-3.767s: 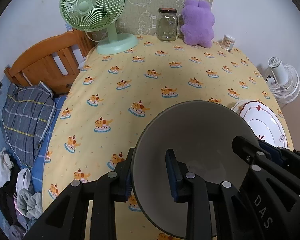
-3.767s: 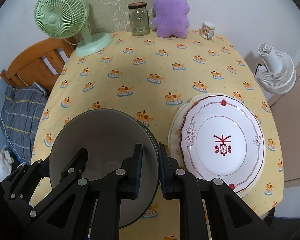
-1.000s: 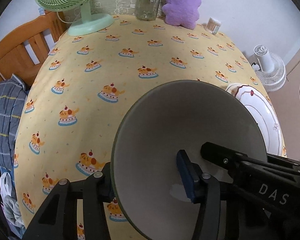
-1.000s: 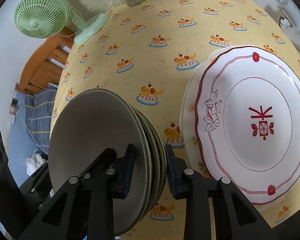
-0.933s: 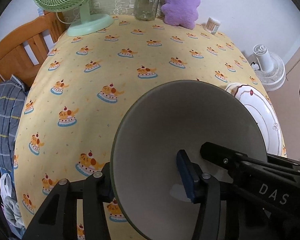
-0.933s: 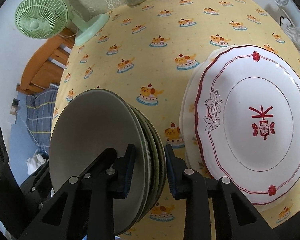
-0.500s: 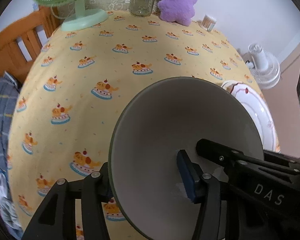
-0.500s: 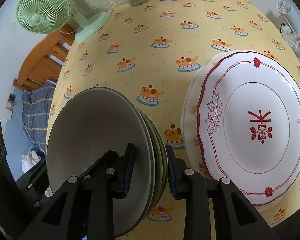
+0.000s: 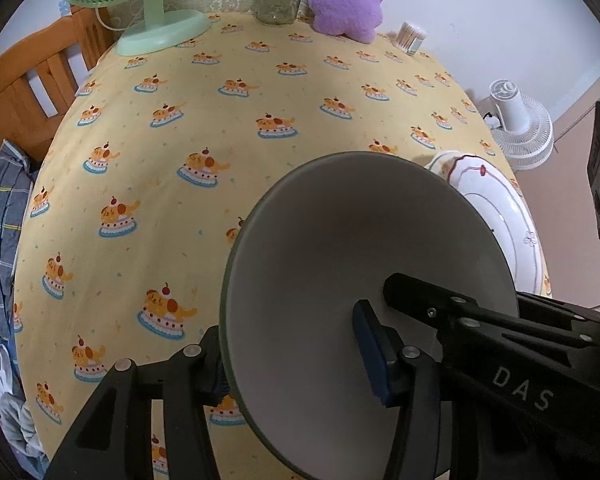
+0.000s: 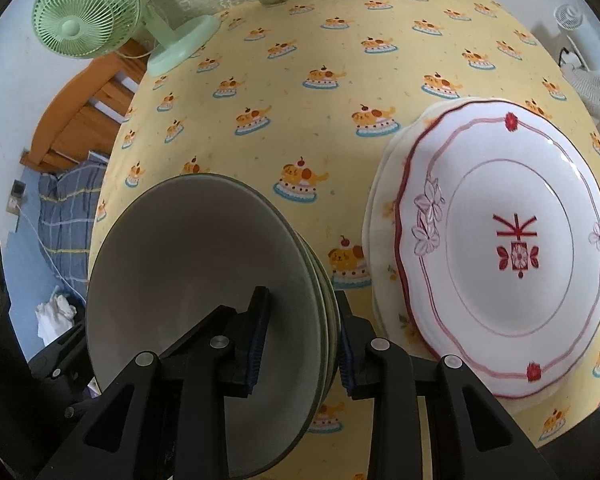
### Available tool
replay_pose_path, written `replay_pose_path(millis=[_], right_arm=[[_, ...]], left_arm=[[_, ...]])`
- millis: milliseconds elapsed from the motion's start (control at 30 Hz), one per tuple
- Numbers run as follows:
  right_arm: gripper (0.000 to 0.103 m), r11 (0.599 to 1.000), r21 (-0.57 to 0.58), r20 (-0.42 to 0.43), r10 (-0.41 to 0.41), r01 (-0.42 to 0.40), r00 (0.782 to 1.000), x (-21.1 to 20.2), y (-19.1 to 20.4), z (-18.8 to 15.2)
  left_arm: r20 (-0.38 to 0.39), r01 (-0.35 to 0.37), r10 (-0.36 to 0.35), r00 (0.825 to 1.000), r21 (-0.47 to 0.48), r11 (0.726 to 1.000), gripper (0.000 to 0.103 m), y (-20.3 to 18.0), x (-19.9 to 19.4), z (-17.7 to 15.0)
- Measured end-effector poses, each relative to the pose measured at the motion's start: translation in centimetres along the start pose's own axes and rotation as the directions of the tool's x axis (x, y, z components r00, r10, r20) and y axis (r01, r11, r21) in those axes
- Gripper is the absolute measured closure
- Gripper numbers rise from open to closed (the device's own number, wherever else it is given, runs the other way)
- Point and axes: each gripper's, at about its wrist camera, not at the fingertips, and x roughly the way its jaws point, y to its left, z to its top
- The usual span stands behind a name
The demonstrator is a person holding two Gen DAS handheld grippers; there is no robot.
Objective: Organize plates and bowls
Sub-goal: 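Carry the stacked bowls with both tools over the red-patterned plate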
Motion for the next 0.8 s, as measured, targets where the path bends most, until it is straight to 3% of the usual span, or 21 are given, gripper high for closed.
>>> replay_pose_path(millis=[467, 800], right_arm=[[0.068, 0.998, 0.058, 0.092, -0.036, 0.031, 0.995, -5.1, -0.2, -0.6], [0.068, 1.0, 0.017, 0.115, -0.025, 0.023, 0.993, -8.0, -3.5, 0.5]], left_arm=[[0.054, 0.045, -0.051, 0.997, 0.091, 0.995, 0.051, -2.5, -3.7, 0.9], [0.091, 0.036, -0.041, 0.995, 0.057, 0.998, 0.051, -6.6, -4.0, 1.5]])
